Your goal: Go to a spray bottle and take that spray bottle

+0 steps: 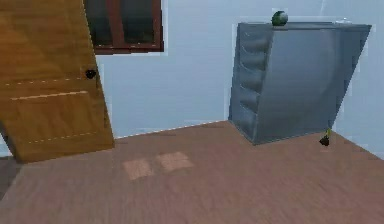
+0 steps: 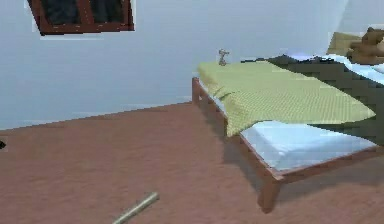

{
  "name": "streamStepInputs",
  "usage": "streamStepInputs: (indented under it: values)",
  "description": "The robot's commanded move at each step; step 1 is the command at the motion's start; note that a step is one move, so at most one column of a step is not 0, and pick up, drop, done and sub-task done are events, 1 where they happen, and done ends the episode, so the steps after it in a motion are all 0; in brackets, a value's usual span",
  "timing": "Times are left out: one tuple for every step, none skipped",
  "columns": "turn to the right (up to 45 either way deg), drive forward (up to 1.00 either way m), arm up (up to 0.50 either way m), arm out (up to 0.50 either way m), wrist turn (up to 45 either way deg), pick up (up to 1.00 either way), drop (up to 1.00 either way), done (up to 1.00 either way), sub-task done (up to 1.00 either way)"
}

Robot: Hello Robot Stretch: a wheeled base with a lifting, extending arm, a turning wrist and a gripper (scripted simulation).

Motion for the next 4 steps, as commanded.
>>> streamStepInputs:
  values:
    - [0.0, 0.60, 0.00, 0.00, 0.0, 0.00, 0.00, 0.00, 0.00]
    - [-45.0, 0.00, 0.00, 0.00, 0.0, 0.00, 0.00, 0.00, 0.00]
    - [-39.0, 0.00, 0.00, 0.00, 0.0, 0.00, 0.00, 0.00, 0.00]
    - [0.0, 0.35, 0.00, 0.00, 0.0, 0.00, 0.00, 0.00, 0.00]
